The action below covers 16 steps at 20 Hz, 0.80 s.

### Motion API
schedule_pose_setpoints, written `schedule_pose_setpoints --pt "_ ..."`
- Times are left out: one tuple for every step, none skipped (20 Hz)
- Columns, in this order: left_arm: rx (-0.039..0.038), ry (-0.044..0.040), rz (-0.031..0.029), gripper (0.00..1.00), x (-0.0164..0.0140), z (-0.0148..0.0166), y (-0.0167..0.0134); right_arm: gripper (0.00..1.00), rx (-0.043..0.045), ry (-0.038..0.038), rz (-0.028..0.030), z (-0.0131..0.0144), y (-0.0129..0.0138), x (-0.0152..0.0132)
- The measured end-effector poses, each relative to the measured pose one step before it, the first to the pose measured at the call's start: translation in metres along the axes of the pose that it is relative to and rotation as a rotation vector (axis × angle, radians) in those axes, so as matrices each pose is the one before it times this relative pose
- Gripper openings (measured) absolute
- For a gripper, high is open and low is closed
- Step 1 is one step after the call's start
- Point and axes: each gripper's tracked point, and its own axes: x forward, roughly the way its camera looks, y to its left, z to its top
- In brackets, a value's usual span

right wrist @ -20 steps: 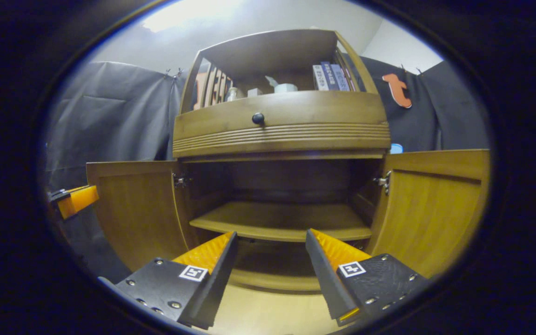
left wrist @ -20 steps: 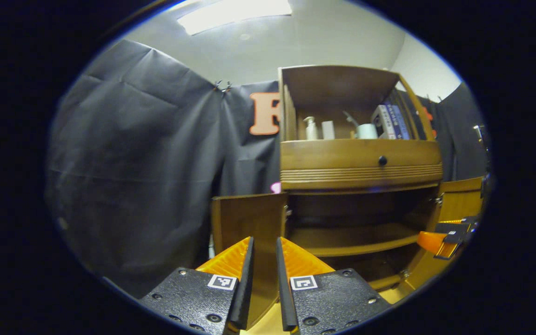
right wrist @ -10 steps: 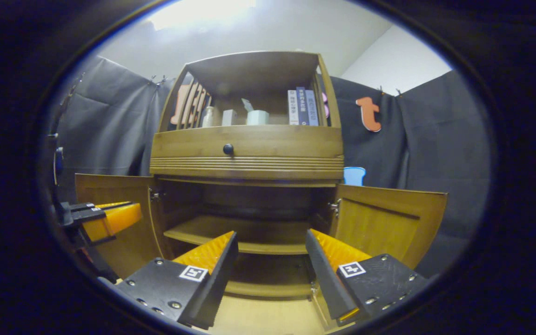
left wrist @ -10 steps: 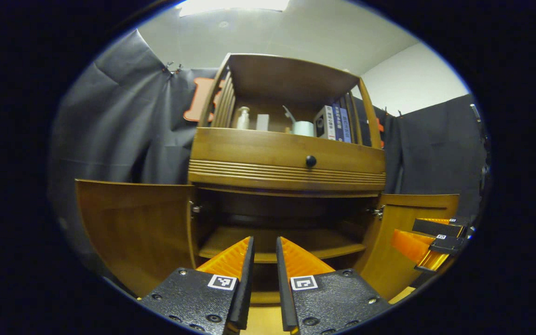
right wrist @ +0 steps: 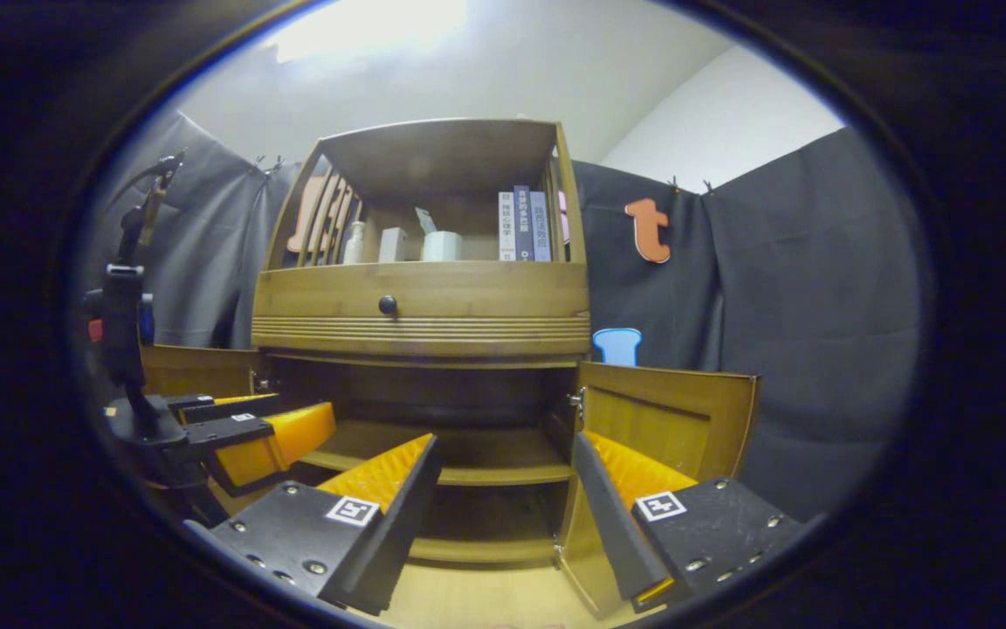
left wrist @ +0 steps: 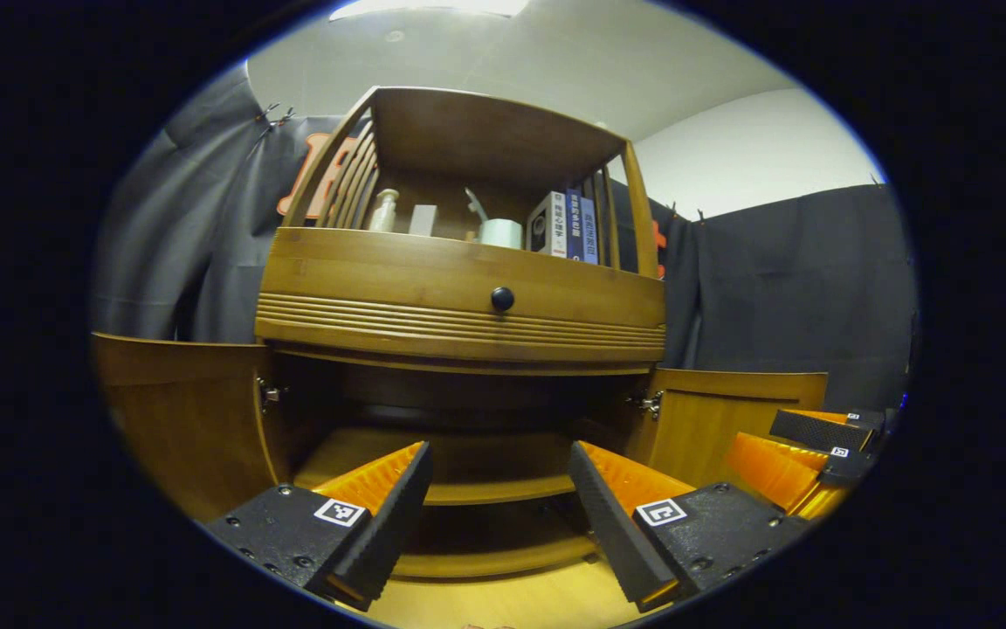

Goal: Open the right door of the double-door shoe cabinet with the right hand, and open the left door with the left hand.

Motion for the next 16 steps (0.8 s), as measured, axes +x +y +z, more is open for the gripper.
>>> schedule_pose_setpoints --pt "0.0 0.00181 -0.0162 0.96 0.0019 -0.00077 -0.00537 0.92 -0.00154 0.00224 -0.00873 -0.00146 -0.00222 -0.00042" --pt "-0.00113 0.00216 -0.01566 0.93 0.00216 -0.0006 -0.00447 0.92 -0.00178 0.00209 -0.00747 -0.00072 -0.00207 -0.00057" --pt "-0.00117 0.00135 -0.01401 0.96 0.00201 -0.00099 -0.00305 0.92 -0.00049 0.00153 -0.00705 -0.00125 -0.00122 -0.00024" --pt "0.00165 0.0032 -0.00928 0.93 0.00156 -0.00095 -0.0019 0.92 0.00074 0.00012 -0.00653 0.00012 -0.00108 -0.00073" --pt "0.00399 0.00533 -0.00548 0.96 0.00124 -0.00127 -0.00008 0.89 0.00051 -0.00102 -0.00306 -0.0008 -0.00151 -0.00153" --pt "0.00382 -0.00041 -0.00289 0.96 0.00096 -0.00073 0.00001 0.89 -0.00022 -0.00241 -0.00242 0.00123 0.00035 -0.00045" --pt "0.00193 0.00079 -0.00001 0.96 0.00121 -0.00061 0.00092 0.89 -0.00158 -0.00076 -0.00352 0.00035 -0.00079 0.00081" --pt "0.00146 0.00195 0.00084 0.96 0.00063 -0.00099 0.00056 0.89 -0.00366 -0.00134 -0.00283 0.00059 -0.0005 0.00035" --pt "0.0 0.00435 0.00308 0.96 0.00022 -0.00175 0.00155 0.89 -0.00436 -0.00143 -0.00223 0.00068 0.00049 -0.00025" --pt "-0.00097 0.00171 0.0043 0.96 -0.00005 -0.00114 0.0019 0.88 -0.00278 -0.00424 0.00075 0.00166 0.00056 -0.00018" --pt "-0.00223 0.00029 0.00441 0.96 -0.00024 -0.00063 0.00156 0.89 -0.00018 -0.00327 0.00293 0.00111 0.00104 0.00043" --pt "-0.0023 0.00143 0.00379 0.96 -0.00082 -0.00104 0.00201 0.89 -0.00037 -0.00236 0.00153 0.00072 0.00057 -0.00139" --pt "-0.00193 0.00357 0.00518 0.96 -0.0007 -0.00144 0.00202 0.89 -0.00234 -0.00305 -0.00118 0.00085 -0.0004 0.00003" --pt "-0.00178 0.00198 0.00608 0.96 -0.00119 -0.00083 0.00213 0.89 -0.00445 -0.00374 -0.00189 0.00136 -0.00023 -0.00048" --pt "-0.00128 0.00146 0.00565 0.96 -0.00198 -0.00048 0.00197 0.89 -0.00444 -0.00243 -0.00132 0.00042 0.00016 -0.00068" --pt "-0.00038 0.00065 0.00718 0.96 -0.00126 -0.00032 0.00257 0.89 -0.00253 -0.00126 -0.00105 0.00089 -0.00048 -0.00051"
